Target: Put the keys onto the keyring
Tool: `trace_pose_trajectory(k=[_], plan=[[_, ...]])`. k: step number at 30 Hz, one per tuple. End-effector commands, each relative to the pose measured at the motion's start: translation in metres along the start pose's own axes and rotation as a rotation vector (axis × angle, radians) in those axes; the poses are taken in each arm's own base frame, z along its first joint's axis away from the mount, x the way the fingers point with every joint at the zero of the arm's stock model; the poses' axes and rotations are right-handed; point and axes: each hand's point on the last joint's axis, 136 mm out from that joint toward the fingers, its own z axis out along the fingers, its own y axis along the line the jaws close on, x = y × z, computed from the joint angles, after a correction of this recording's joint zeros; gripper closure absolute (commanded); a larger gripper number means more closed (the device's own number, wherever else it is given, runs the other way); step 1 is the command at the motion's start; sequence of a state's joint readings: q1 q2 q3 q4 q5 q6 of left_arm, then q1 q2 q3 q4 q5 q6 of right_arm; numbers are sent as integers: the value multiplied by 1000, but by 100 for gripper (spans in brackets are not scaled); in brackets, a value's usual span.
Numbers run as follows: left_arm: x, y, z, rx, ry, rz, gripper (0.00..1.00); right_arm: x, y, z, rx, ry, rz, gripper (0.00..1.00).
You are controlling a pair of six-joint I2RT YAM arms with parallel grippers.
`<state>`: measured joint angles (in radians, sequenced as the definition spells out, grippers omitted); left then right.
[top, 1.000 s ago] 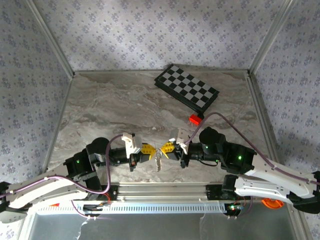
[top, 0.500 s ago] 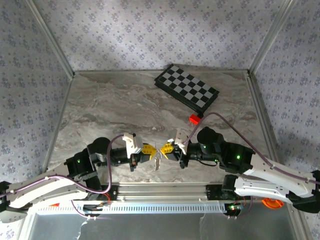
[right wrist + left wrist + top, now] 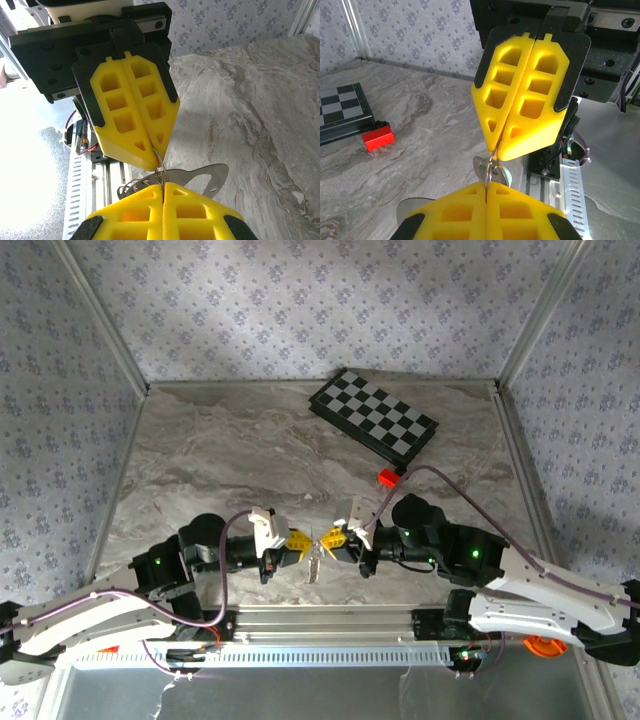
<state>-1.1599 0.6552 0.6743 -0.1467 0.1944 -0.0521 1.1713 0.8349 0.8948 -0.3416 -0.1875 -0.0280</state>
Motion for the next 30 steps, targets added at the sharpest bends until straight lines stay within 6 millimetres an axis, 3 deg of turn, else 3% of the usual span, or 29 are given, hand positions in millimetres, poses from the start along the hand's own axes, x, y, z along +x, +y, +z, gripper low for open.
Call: trace_pose_trajectory(k=[1, 30], plan=[[-19, -4, -4, 9, -33, 28, 100, -18, 8, -7, -36, -39, -29, 100], [-15, -5, 1, 22, -20, 14, 100, -10, 12, 3, -57, -24, -28, 100]])
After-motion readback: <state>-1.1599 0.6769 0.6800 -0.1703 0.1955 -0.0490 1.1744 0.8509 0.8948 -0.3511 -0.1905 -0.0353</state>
